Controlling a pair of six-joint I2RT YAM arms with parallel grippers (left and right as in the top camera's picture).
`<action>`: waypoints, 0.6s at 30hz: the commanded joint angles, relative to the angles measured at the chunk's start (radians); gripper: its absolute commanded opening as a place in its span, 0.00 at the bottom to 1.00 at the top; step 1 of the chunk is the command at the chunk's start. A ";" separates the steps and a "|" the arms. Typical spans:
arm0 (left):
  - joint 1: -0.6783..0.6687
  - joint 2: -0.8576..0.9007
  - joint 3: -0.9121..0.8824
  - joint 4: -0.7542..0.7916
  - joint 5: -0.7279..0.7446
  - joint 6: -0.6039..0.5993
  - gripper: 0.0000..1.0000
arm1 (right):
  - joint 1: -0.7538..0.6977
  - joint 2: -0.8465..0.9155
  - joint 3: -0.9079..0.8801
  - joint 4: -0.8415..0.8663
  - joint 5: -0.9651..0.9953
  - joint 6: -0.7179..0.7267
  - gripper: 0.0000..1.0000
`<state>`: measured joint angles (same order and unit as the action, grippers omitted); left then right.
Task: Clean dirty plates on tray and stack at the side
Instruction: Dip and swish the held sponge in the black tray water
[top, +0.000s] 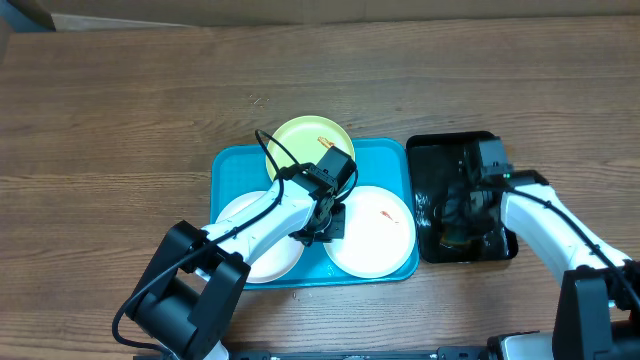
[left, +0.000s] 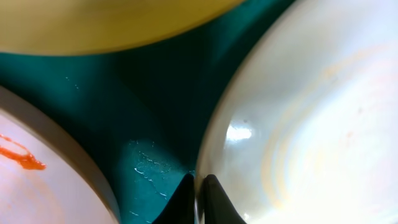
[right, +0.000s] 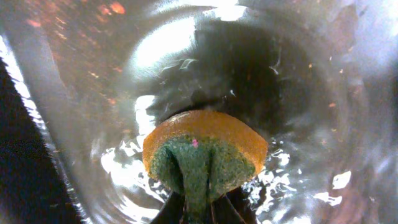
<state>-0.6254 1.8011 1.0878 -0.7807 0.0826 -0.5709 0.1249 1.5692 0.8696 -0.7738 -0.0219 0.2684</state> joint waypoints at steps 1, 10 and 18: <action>0.005 0.007 0.022 0.003 -0.005 0.010 0.04 | -0.003 -0.002 0.116 -0.055 0.005 0.002 0.04; 0.006 0.007 0.022 -0.006 -0.021 -0.016 0.04 | -0.002 -0.002 0.277 -0.250 0.115 0.024 0.04; 0.006 0.007 0.022 -0.024 -0.047 -0.061 0.04 | 0.014 -0.002 0.275 -0.295 0.183 0.034 0.04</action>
<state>-0.6209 1.8011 1.0939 -0.7963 0.0696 -0.6071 0.1333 1.5703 1.1275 -1.0687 0.0731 0.2817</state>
